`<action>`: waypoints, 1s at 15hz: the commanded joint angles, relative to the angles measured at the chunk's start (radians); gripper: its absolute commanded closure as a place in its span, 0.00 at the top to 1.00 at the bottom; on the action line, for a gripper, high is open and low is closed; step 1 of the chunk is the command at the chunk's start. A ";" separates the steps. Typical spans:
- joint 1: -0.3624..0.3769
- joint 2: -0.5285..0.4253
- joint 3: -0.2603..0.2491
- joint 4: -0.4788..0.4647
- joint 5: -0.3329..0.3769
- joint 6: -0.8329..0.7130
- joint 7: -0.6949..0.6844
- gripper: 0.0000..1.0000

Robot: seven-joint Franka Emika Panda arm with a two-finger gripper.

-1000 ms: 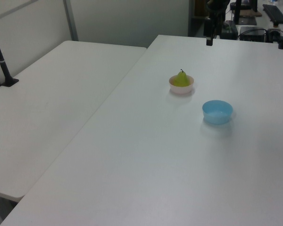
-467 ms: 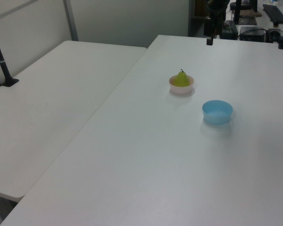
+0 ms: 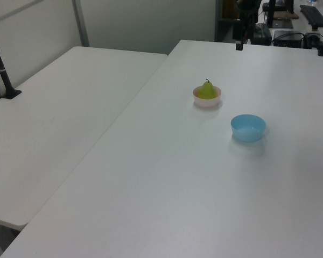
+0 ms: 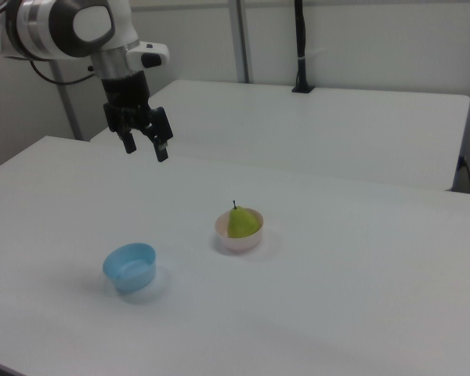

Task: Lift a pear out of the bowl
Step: 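Move the open gripper toward the pink bowl holding the green pear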

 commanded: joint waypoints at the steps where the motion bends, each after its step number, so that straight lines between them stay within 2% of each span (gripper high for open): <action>1: -0.024 0.052 -0.007 0.046 0.020 0.045 -0.027 1.00; 15: -0.148 0.273 -0.007 0.071 0.017 0.365 -0.139 1.00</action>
